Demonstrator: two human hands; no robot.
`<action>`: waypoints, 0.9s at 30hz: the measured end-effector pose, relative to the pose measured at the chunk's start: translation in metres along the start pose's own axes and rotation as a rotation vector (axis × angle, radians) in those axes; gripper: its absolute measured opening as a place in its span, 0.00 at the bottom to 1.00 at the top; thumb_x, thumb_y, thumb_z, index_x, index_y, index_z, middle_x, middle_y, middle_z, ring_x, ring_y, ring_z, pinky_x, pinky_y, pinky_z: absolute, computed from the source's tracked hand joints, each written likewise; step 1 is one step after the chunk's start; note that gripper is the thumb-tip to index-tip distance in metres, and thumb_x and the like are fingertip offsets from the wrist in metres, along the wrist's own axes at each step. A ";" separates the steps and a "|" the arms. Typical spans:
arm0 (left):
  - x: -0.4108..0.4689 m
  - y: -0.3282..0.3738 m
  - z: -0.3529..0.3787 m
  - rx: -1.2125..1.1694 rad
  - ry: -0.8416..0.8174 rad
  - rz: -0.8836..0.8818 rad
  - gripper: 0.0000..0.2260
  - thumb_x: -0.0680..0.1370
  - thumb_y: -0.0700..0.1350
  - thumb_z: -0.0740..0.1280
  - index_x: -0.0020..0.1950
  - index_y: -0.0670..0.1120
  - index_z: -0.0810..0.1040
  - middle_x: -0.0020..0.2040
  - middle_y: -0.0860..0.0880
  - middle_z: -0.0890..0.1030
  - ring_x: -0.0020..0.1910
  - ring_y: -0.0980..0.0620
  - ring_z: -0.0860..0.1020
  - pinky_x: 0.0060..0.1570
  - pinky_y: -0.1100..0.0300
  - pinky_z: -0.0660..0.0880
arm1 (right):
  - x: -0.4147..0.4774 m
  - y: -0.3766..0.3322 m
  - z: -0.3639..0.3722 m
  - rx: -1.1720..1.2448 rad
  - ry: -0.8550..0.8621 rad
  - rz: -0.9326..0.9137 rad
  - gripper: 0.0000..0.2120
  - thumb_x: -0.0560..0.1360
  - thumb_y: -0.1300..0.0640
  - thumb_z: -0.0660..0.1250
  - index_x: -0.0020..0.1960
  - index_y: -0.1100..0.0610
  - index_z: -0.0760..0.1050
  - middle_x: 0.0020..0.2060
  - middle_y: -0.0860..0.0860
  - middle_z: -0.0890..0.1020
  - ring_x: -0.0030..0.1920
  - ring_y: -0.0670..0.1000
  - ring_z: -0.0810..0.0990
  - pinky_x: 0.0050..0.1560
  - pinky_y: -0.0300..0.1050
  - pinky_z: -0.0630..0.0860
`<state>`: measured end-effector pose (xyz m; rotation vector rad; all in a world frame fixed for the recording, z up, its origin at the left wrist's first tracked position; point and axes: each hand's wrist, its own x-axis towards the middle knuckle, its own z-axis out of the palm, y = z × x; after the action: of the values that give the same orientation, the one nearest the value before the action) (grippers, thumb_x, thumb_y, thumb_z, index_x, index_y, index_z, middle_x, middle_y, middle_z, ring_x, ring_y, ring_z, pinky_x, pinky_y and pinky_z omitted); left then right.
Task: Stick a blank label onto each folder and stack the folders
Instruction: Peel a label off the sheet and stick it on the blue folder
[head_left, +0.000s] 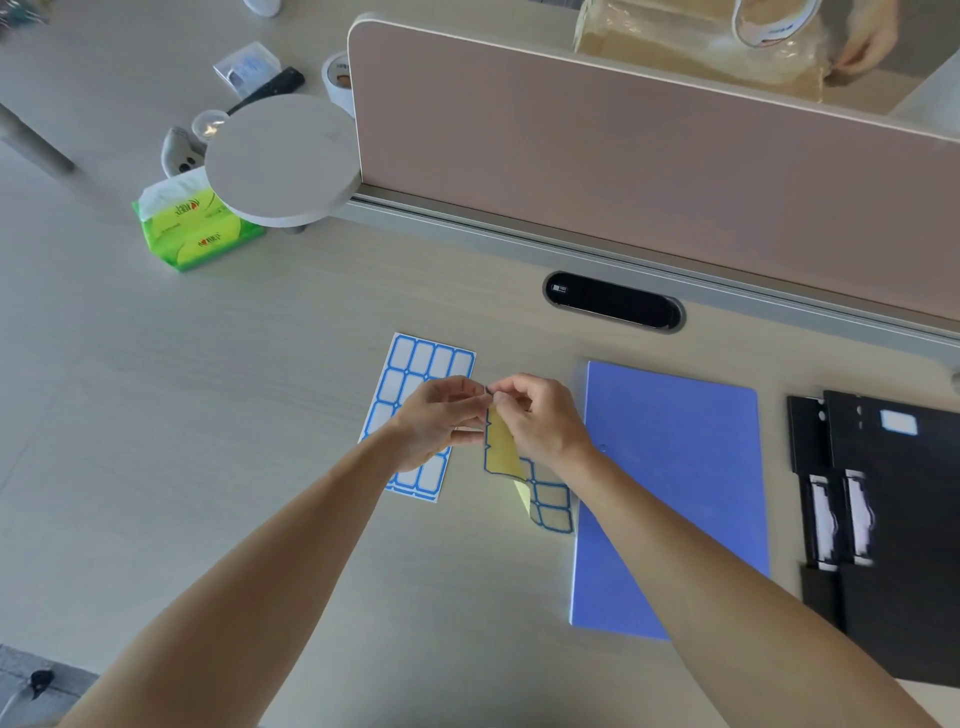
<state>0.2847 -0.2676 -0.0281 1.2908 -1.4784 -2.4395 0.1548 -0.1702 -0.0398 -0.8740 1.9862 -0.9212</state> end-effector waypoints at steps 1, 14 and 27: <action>0.001 -0.001 -0.001 0.007 0.004 0.000 0.05 0.79 0.38 0.68 0.44 0.44 0.77 0.33 0.52 0.81 0.34 0.56 0.81 0.39 0.63 0.78 | 0.001 0.001 0.000 0.036 -0.013 0.031 0.08 0.77 0.56 0.66 0.51 0.54 0.83 0.42 0.45 0.84 0.45 0.46 0.82 0.48 0.40 0.78; 0.009 -0.007 -0.002 0.179 0.150 0.062 0.07 0.76 0.39 0.73 0.50 0.36 0.83 0.41 0.41 0.83 0.41 0.49 0.82 0.51 0.57 0.82 | -0.001 0.001 0.000 0.424 -0.006 0.247 0.06 0.76 0.55 0.71 0.46 0.58 0.83 0.38 0.52 0.85 0.34 0.44 0.81 0.40 0.41 0.79; 0.005 -0.008 -0.002 0.448 0.179 0.170 0.02 0.73 0.42 0.76 0.42 0.48 0.85 0.35 0.50 0.83 0.33 0.59 0.79 0.40 0.67 0.76 | 0.000 0.000 -0.011 0.314 -0.123 0.228 0.06 0.77 0.60 0.69 0.49 0.61 0.83 0.41 0.58 0.86 0.38 0.52 0.84 0.40 0.43 0.81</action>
<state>0.2854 -0.2665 -0.0377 1.3299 -2.0570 -1.8985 0.1460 -0.1670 -0.0345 -0.5040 1.7331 -0.9860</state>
